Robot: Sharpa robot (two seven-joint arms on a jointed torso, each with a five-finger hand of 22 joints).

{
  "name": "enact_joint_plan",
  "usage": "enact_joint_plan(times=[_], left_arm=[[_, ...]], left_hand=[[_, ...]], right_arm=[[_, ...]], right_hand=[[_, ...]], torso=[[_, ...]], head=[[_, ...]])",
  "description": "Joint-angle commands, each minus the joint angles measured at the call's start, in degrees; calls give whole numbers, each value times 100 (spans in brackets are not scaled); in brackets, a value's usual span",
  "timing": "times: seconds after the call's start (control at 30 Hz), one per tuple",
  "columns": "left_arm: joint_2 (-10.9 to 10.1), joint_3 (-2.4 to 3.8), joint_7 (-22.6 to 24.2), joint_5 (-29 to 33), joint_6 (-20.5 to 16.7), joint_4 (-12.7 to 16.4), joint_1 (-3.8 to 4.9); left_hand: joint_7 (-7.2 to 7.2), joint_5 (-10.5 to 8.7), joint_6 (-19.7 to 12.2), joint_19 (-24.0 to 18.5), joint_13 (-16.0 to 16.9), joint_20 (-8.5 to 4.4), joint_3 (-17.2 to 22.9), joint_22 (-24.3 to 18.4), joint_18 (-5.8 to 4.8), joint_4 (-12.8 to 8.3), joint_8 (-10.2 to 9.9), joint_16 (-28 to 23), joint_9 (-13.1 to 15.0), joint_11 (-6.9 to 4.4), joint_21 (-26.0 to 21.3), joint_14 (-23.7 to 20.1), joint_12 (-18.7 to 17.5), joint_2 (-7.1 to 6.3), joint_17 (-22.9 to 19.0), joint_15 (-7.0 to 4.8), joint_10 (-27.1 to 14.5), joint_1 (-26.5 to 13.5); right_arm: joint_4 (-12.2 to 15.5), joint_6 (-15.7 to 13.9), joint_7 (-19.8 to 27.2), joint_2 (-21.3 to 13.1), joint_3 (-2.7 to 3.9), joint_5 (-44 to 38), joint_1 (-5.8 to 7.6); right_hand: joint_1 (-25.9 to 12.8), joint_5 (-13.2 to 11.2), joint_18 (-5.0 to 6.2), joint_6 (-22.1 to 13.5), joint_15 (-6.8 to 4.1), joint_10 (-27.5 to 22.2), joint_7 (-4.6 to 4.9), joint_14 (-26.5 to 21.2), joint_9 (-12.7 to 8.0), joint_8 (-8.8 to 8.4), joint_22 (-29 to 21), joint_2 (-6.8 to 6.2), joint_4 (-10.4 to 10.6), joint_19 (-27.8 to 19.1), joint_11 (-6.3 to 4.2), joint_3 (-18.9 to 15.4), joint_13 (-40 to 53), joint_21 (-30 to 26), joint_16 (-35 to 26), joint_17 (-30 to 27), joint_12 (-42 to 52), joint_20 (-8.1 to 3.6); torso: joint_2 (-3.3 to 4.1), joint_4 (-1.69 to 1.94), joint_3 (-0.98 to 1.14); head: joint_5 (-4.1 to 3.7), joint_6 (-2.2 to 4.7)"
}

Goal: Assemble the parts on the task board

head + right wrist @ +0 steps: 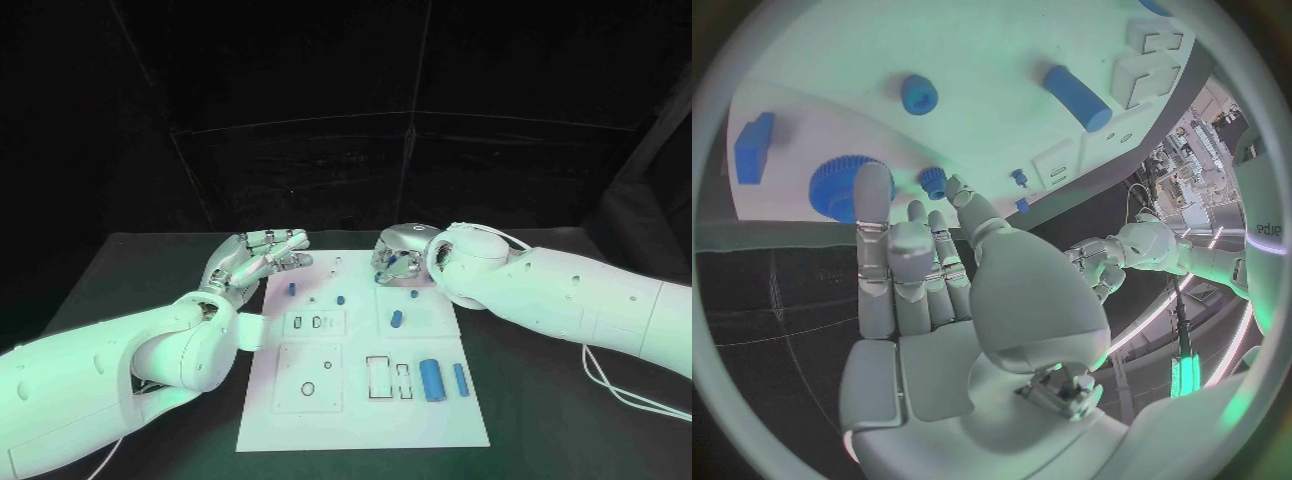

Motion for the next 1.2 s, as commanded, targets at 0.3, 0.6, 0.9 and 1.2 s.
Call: enact_joint_plan(times=[0.3, 0.6, 0.9, 1.2], left_arm=[[12, 6, 7, -49, 122, -12, 14], [-6, 7, -36, -49, 116, 2, 22], [-24, 7, -80, -48, 74, 6, 33], [-38, 7, -99, -48, 62, 13, 43]], left_hand=[[19, -14, 35, 42, -8, 4, 1, -8, 87, -42, -28, -28, -7, 29, -19, 52, -28, 4, 6, -7, 29, 68], [16, -13, 46, 55, -7, 4, 13, -16, 85, -46, -35, -45, -8, 29, -28, 51, -39, 20, 8, -5, 37, 69], [16, -13, 58, 59, -7, 6, 32, -28, 83, -55, -44, -66, -9, 28, -44, 48, -51, 44, 9, -3, 47, 76], [16, -13, 64, 59, -6, 7, 40, -34, 82, -58, -49, -76, -9, 28, -53, 46, -57, 54, 10, -1, 53, 78]], right_arm=[[-60, 284, -22, 54, 5, -80, 15], [-93, 363, -33, 80, 4, -102, 15], [-113, 163, -13, 104, 4, -105, 15], [74, -811, 136, 36, 5, 12, 15]], right_hand=[[-7, -47, -41, 166, -6, 231, -27, 158, 18, 36, 522, 148, 5, 100, -45, 292, -1, 471, 312, 313, 73, 7], [-52, -61, -60, 247, -19, 315, -32, 154, 14, 32, 714, 145, 2, 100, -57, 470, -9, 665, 466, 454, 55, 2], [-74, -338, -93, 394, -41, 453, -50, 145, 18, 40, 1014, 241, 59, 108, -89, 845, -6, 936, 639, 610, 37, -7], [-58, -378, -119, 529, -70, 585, -51, 128, 21, 52, 1240, 187, 88, 122, -115, 1204, -2, 1142, 732, 670, 32, -11]], torso=[[32, 18, 4], [59, 20, 6], [70, 15, 12], [69, 41, 3]], head=[[0, -31], [34, -56], [41, -58], [24, -37]])
